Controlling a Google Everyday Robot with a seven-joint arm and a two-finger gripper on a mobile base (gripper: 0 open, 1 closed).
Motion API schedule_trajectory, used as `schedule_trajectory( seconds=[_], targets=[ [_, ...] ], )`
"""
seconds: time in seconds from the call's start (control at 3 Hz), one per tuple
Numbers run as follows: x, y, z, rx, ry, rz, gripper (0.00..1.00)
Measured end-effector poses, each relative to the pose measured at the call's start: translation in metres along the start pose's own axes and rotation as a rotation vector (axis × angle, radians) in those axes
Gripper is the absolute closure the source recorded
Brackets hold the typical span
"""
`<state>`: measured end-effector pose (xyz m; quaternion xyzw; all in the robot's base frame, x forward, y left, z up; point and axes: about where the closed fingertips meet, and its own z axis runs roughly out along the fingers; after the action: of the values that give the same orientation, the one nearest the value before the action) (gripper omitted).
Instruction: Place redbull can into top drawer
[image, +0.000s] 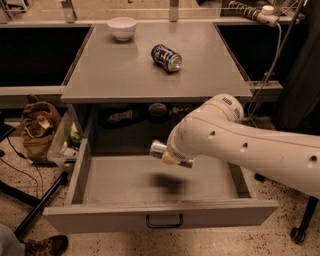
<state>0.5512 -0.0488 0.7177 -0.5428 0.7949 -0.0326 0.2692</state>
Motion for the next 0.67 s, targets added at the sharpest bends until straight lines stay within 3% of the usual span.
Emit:
schedule_trajectory(
  seconds=[0.33, 0.67],
  targets=[
    [-0.0125, 0.0272, 0.0253, -0.036, -0.062, -0.008, 1.00],
    [-0.0125, 0.0272, 0.0253, -0.036, -0.062, -0.008, 1.00]
  ],
)
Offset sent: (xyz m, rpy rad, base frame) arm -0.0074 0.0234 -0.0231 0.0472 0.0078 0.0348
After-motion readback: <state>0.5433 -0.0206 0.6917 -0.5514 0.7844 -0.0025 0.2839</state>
